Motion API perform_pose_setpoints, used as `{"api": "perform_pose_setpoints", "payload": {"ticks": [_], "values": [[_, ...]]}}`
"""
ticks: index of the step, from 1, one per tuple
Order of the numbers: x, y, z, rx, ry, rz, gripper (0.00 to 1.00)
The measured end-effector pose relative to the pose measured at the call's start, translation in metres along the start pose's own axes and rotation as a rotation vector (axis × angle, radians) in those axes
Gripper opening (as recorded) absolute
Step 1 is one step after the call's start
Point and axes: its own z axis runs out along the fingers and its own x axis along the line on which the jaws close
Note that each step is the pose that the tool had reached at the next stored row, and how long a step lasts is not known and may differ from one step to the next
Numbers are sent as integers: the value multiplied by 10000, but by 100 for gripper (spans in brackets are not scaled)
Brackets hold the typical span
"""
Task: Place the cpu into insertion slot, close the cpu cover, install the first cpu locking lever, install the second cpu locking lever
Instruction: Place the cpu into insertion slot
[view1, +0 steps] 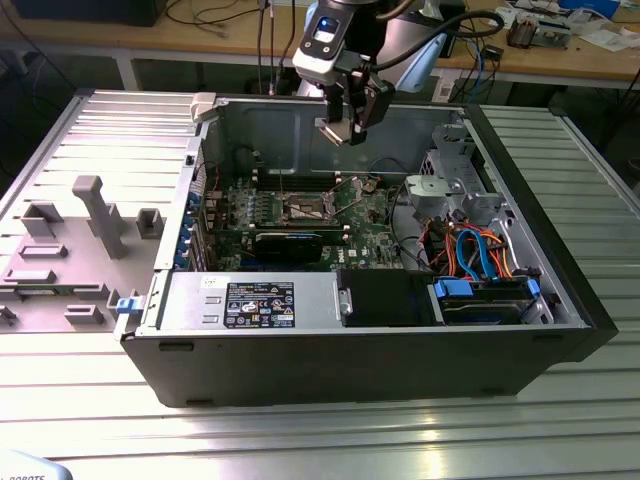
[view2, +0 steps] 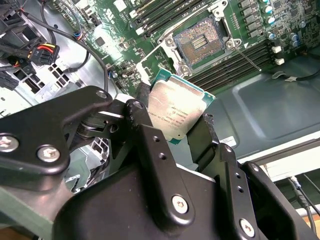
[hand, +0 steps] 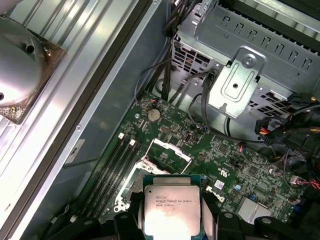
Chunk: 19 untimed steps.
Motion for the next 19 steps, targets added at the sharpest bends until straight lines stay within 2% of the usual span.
{"api": "perform_pose_setpoints", "payload": {"ticks": [19], "values": [[1,-1,1,-2,-5,64,55]]}}
